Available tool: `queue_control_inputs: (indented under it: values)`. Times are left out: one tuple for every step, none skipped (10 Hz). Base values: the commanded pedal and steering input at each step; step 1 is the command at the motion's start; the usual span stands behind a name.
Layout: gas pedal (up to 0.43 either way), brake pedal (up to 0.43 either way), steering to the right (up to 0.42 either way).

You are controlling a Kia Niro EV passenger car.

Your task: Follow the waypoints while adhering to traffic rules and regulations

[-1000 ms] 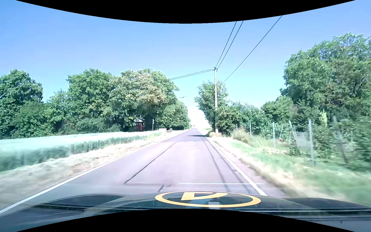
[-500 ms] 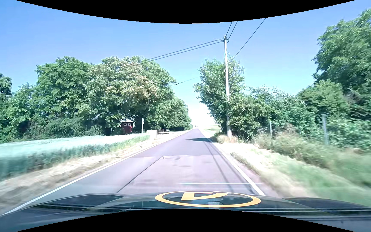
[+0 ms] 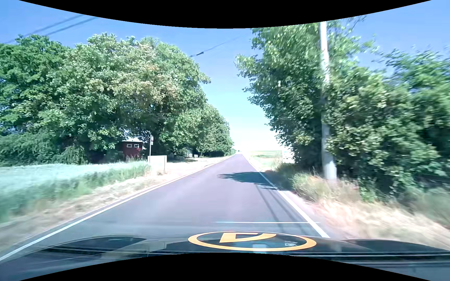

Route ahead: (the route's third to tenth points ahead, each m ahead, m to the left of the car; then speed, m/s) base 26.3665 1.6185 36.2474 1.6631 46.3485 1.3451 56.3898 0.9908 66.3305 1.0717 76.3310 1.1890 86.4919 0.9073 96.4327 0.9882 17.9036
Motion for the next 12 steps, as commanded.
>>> queue_control_inputs:
  values:
    - [0.228,0.0,0.0]
    - [0.22,0.0,0.0]
    - [0.22,0.0,0.0]
    - [0.22,0.0,0.0]
    - [0.22,0.0,0.0]
    - [0.22,0.0,0.0]
    - [0.22,0.0,0.0]
    - [0.22,0.0,0.0]
    - [0.22,0.0,0.0]
    - [0.22,0.0,0.0]
    - [0.22,0.0,0.0]
    - [0.22,0.0,0.0]
